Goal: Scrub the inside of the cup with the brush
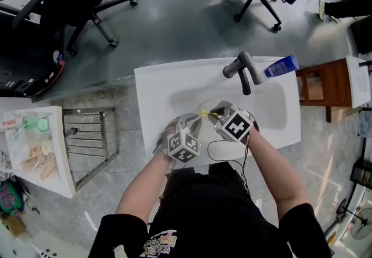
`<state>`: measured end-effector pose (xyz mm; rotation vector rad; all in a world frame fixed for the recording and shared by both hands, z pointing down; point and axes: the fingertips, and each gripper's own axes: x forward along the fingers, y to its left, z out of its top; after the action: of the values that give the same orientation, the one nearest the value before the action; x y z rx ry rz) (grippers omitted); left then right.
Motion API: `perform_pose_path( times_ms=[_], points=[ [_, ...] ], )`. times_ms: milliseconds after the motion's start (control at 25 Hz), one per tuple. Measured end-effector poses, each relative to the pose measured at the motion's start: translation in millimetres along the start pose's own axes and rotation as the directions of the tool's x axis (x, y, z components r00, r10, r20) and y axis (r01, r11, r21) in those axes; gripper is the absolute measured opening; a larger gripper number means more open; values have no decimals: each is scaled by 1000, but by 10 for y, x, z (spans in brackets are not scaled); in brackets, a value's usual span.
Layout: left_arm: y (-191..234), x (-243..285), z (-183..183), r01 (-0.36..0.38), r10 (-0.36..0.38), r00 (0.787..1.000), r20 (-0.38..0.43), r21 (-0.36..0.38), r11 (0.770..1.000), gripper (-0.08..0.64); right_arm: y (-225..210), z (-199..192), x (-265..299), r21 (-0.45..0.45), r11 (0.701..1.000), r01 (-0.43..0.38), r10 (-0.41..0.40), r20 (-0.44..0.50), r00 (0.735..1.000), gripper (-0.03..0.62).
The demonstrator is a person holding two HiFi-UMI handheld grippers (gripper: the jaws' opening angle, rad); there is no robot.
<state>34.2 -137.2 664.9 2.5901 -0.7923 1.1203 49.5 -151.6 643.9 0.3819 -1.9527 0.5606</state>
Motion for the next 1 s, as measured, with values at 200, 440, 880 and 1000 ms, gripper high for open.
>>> perform_pose_path(
  times_ms=[200,440,880,1000],
  points=[
    [-7,0,4,2,-2,1000,-3,1,1000,41,-58,43,4,-1,1000,24,-24,15,1000,35],
    [-9,5,-6,3,-3,1000,-4,3,1000,41,-135,54,24,-44,996,73,-74,-6,997,35],
    [2,16,-10,-2,2,1000,-7,5,1000,41,-239,-52,42,-131,985,110,-119,-68,991,37],
    [-1,14,-18,-2,2,1000,-10,6,1000,41,-230,-107,46,-167,980,104,-122,-100,988,35]
  ],
)
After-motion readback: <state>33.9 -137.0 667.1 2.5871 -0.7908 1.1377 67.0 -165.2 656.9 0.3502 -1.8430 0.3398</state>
